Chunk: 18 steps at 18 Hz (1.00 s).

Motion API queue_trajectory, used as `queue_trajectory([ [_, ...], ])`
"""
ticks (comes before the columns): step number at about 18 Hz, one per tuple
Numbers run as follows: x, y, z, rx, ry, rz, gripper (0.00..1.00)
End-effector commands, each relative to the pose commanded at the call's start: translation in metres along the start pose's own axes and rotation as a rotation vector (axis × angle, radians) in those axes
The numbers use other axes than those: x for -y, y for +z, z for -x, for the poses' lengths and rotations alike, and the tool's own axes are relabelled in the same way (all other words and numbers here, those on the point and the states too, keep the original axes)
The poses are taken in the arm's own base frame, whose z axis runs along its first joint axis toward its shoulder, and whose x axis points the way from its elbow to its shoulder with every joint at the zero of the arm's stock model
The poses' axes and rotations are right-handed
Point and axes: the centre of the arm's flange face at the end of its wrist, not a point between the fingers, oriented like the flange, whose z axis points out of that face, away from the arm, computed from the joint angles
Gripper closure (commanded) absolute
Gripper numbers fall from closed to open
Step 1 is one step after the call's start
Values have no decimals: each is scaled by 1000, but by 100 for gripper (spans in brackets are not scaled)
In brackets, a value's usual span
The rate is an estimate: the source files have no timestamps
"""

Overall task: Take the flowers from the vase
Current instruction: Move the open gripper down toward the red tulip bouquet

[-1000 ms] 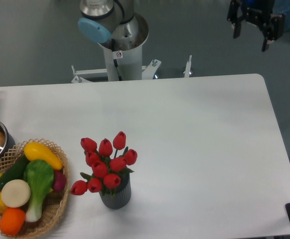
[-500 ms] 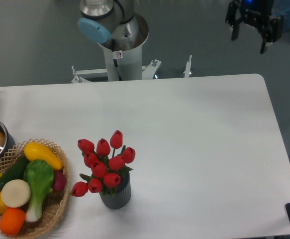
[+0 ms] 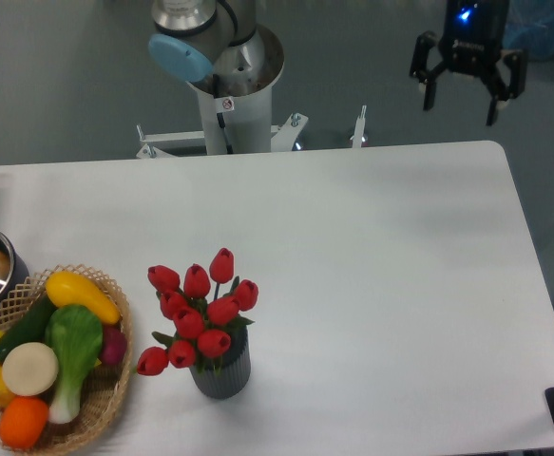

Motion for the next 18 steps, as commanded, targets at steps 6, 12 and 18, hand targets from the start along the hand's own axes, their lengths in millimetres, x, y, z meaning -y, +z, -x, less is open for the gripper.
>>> queue_trajectory([
  [6, 40, 45, -21, -121, -40, -117, 0],
  [12, 78, 80, -44, -164, 58, -160, 0],
  [18, 117, 125, -66, -246, 130, -361, 0],
])
